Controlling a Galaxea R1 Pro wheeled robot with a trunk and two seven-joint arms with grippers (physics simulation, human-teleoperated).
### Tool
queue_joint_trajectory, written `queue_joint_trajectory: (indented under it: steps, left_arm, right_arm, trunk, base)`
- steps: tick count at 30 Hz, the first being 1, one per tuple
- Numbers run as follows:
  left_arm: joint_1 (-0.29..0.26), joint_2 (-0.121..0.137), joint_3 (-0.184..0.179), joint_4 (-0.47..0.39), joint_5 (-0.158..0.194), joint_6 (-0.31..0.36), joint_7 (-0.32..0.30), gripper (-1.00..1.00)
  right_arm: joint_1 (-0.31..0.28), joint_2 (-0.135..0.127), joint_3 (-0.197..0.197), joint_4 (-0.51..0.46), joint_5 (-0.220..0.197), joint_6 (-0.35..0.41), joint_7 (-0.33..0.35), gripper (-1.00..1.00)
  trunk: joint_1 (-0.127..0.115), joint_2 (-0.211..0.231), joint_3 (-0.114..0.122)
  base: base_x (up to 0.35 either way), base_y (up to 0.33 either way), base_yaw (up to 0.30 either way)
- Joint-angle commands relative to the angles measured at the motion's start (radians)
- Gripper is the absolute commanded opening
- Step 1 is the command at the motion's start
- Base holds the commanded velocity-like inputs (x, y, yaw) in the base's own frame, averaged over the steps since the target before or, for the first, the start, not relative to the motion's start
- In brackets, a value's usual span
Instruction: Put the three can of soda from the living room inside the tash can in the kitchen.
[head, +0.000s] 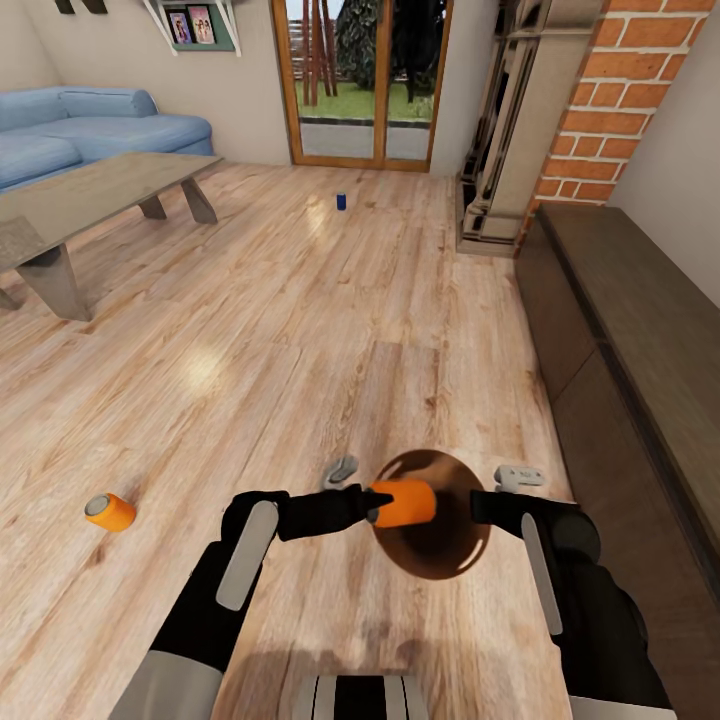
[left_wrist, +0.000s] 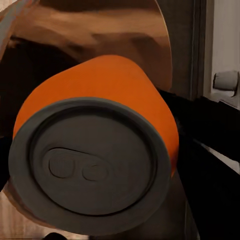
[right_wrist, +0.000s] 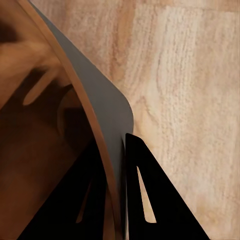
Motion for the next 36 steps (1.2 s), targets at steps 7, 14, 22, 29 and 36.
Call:
queue_joint_trajectory:
  steps: [7, 14, 22, 29, 36]
  left_arm:
    - [0.000, 0.000, -0.024, -0.041, 0.044, 0.001, 0.005, -1.00]
    - [0.000, 0.000, -0.026, -0.047, 0.048, 0.002, 0.042, -1.00]
    - [0.000, 0.000, -0.080, -0.048, 0.048, -0.001, 0.118, -1.00]
    - [0.000, 0.000, -0.094, -0.048, 0.101, -0.002, 0.214, -1.00]
    - [0.000, 0.000, -0.095, -0.047, 0.139, -0.003, 0.225, -1.00]
  right_arm:
    - [0.000, 0.000, 0.000, 0.000, -0.012, 0.000, 0.004, -1.00]
    - [0.000, 0.000, -0.001, 0.000, -0.012, 0.000, 0.004, -1.00]
    - [0.000, 0.000, -0.001, 0.001, -0.012, 0.000, 0.004, -1.00]
    - [0.000, 0.001, -0.001, 0.000, -0.012, 0.000, 0.004, -1.00]
    - [0.000, 0.001, 0.000, 0.000, -0.012, 0.000, 0.004, -1.00]
  trunk:
    - [0.000, 0.000, 0.000]
    - [0.000, 0.000, 0.000]
    - [0.000, 0.000, 0.000]
    - [0.000, 0.000, 0.000]
    - [0.000, 0.000, 0.000]
  base:
    - [0.000, 0.000, 0.000]
    - [0.000, 0.000, 0.000]
    - [0.000, 0.000, 0.000]
    - [0.000, 0.000, 0.000]
    - [0.000, 0.000, 0.000]
